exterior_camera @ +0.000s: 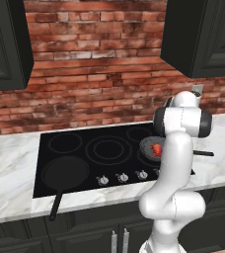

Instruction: Place both pans onto different burners. Then place the onion and the fish on different pans.

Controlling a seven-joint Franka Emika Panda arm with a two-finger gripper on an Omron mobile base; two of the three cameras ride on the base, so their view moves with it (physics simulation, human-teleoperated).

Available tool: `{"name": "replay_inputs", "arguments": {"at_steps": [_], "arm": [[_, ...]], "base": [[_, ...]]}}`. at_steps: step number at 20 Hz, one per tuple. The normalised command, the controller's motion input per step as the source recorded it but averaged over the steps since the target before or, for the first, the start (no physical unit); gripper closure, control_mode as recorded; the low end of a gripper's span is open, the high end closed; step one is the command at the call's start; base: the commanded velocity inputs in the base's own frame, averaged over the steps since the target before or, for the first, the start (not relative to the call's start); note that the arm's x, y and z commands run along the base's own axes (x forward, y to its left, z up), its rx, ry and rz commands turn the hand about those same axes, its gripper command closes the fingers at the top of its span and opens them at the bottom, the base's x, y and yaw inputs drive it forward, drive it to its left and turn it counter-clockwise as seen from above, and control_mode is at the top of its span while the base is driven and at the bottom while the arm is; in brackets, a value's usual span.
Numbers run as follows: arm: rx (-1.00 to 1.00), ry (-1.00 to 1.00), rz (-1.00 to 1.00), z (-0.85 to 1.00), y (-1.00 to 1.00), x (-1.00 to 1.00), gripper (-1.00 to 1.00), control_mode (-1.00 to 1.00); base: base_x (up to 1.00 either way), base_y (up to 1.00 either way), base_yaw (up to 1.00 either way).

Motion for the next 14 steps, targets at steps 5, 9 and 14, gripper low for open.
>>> {"name": "replay_inputs", "arguments": {"at_steps": [5, 9, 14], "arm": [[0.01, 0.03, 0.00, -0.03, 0.00, -0.06, -1.00, -1.00], [0.00, 0.00, -0.02, 0.00, -0.01, -0.21, -1.00, -1.00], [0.00, 0.00, -0.02, 0.00, 0.00, -0.32, -1.00, -1.00]], "base": [[0.00, 0.00, 0.00], [0.00, 0.00, 0.00], [0.00, 0.00, 0.00]]}}
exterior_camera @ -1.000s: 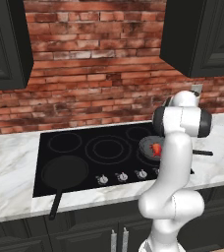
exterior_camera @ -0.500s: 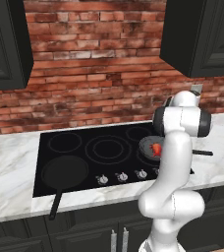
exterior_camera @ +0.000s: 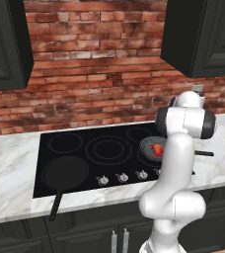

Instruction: Place both pans onto different burners. Then place the onion and the fish on different pans.

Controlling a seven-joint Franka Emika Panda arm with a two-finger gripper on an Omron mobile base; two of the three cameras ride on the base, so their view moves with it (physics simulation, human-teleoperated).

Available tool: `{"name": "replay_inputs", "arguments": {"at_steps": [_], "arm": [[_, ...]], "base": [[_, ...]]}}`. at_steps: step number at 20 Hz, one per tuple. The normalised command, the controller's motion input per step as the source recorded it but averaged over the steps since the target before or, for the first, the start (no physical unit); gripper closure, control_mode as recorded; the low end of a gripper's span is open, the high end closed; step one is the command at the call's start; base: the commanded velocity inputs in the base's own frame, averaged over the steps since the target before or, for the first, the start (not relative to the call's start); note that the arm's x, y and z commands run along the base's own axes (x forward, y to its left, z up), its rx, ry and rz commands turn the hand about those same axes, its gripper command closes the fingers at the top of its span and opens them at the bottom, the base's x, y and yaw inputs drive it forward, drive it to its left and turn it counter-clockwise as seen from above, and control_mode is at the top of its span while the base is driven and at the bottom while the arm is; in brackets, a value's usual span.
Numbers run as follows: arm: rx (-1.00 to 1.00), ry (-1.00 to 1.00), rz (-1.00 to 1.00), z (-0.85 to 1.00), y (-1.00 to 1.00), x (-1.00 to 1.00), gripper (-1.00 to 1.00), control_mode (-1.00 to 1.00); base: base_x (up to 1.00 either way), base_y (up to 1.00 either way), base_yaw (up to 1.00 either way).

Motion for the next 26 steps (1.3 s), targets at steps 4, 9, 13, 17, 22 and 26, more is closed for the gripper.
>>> {"name": "replay_inputs", "arguments": {"at_steps": [4, 9, 13, 17, 22, 26], "arm": [[0.00, 0.00, -0.01, 0.00, 0.01, -0.14, -1.00, -1.00], [0.00, 0.00, 0.00, 0.00, 0.08, 0.00, -1.00, -1.00], [0.00, 0.00, 0.00, -0.03, 0.02, 0.01, -1.00, -1.00], [0.00, 0.00, 0.00, -0.18, 0.00, 0.03, -1.00, -1.00], [0.00, 0.00, 0.00, -0.19, -0.02, 0.02, -1.00, -1.00], [0.00, 0.00, -0.01, -0.12, -0.26, 0.17, -1.00, -1.00]], "base": [[0.00, 0.00, 0.00], [0.00, 0.00, 0.00], [0.00, 0.00, 0.00], [0.00, 0.00, 0.00], [0.00, 0.00, 0.00], [0.00, 0.00, 0.00]]}}
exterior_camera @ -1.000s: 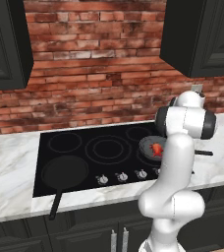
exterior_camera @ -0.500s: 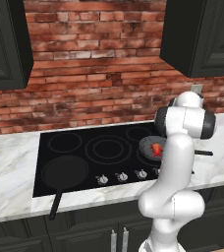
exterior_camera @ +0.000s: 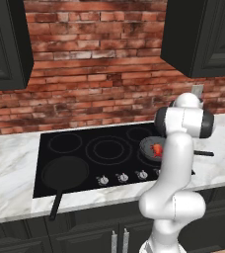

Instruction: Place both pans onto different burners. Then place the onion and the fish on different pans.

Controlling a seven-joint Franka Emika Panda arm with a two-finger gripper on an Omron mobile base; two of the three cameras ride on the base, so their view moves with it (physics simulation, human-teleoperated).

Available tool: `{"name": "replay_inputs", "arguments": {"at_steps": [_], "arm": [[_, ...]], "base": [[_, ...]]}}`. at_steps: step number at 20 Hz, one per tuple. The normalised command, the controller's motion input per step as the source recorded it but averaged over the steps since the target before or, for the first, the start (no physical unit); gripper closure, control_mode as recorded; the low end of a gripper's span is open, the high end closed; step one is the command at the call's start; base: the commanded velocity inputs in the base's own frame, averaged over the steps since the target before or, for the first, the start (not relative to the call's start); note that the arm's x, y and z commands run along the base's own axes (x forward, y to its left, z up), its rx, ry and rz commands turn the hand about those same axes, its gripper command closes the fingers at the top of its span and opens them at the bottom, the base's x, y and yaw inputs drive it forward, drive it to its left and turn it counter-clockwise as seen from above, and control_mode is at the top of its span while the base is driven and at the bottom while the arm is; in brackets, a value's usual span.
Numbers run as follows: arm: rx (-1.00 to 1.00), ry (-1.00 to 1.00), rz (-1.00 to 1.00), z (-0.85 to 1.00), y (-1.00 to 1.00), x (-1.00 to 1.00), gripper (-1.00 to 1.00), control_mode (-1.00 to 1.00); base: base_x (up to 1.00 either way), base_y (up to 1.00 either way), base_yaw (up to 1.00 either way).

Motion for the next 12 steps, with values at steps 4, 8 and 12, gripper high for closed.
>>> {"name": "replay_inputs", "arguments": {"at_steps": [4, 8, 12], "arm": [[0.00, 0.00, -0.01, -0.03, -0.38, 0.26, -1.00, -1.00], [0.00, 0.00, 0.00, 0.00, -0.16, 0.09, -1.00, -1.00], [0.00, 0.00, 0.00, 0.00, 0.00, 0.00, -1.00, -1.00]], "base": [[0.00, 0.00, 0.00], [0.00, 0.00, 0.00], [0.00, 0.00, 0.00]]}}
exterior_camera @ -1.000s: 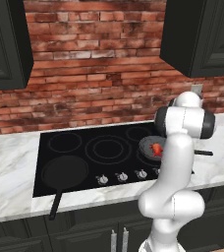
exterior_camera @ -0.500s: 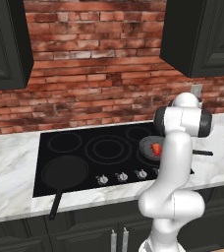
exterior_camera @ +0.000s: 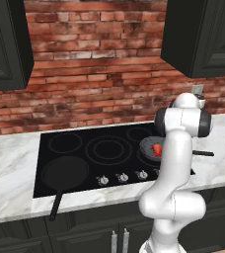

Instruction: Place both pans onto different burners. Then place the onion and the fish on different pans.

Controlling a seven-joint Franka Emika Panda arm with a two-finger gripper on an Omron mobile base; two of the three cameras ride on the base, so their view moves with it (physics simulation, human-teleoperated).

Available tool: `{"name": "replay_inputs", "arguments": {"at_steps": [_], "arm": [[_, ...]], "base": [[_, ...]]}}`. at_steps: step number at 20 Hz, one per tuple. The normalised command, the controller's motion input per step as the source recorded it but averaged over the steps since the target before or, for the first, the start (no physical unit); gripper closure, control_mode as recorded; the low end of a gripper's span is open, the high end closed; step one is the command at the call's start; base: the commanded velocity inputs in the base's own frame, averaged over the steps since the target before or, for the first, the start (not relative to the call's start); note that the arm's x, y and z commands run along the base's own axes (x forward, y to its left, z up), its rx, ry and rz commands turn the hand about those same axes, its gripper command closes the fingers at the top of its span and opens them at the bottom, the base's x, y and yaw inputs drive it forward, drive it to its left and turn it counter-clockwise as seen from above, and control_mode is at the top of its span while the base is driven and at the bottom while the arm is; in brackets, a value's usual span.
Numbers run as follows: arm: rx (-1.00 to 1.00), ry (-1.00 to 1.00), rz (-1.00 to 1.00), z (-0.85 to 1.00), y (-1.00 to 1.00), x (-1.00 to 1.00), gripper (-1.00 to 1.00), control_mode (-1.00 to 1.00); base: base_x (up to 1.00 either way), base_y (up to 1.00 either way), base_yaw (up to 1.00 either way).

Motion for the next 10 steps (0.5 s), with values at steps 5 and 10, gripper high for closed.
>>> {"name": "replay_inputs", "arguments": {"at_steps": [5, 10], "arm": [[0.00, 0.00, 0.00, -0.10, 0.00, -0.03, -1.00, -1.00], [0.00, 0.01, 0.00, -0.13, 0.00, -0.08, -1.00, -1.00]], "base": [[0.00, 0.00, 0.00], [0.00, 0.00, 0.00]]}}
